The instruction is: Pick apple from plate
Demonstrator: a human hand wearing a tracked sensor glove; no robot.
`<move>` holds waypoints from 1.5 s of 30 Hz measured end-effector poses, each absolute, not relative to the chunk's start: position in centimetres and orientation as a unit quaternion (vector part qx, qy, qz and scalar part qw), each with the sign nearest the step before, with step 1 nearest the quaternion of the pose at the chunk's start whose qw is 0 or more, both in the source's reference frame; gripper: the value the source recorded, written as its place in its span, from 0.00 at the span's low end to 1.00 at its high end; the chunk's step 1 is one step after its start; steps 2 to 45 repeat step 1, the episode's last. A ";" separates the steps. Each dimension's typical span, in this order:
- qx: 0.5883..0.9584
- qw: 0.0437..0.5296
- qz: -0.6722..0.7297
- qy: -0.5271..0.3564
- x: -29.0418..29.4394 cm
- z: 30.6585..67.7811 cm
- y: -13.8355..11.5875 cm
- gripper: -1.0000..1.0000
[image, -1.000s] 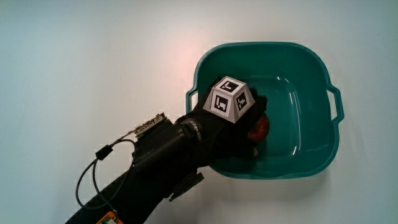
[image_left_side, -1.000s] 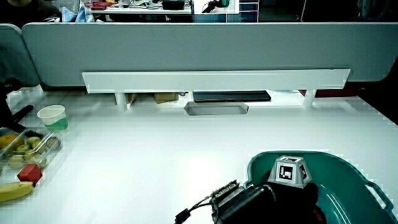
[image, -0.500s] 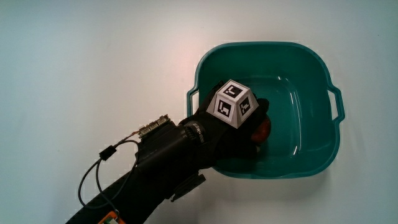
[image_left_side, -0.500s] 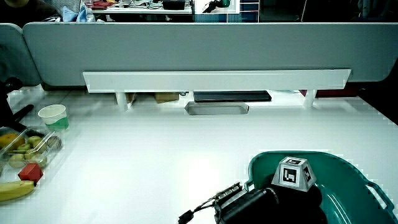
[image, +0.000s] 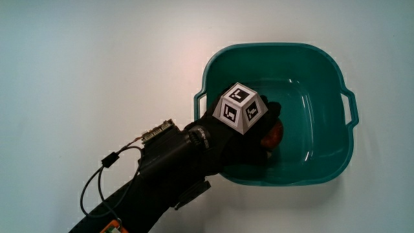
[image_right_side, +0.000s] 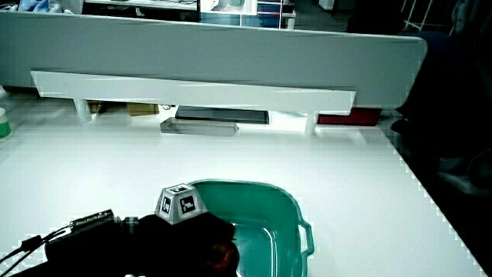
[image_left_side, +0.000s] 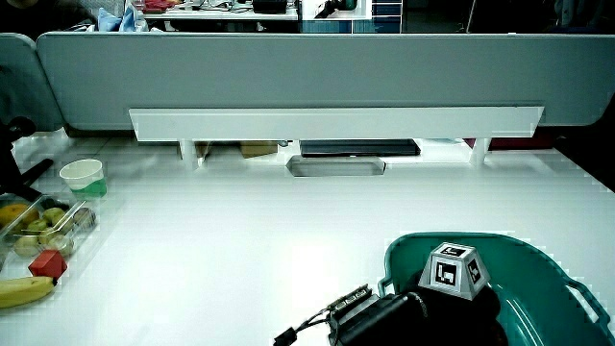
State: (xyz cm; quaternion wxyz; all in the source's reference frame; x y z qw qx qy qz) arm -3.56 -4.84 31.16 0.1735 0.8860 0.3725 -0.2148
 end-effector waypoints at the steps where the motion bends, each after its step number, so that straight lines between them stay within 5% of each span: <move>1: 0.888 0.184 -0.228 0.355 -4.1 31.6 -4.9 1.00; 45: 0.888 0.184 -0.228 0.355 -4.1 31.6 -4.9 1.00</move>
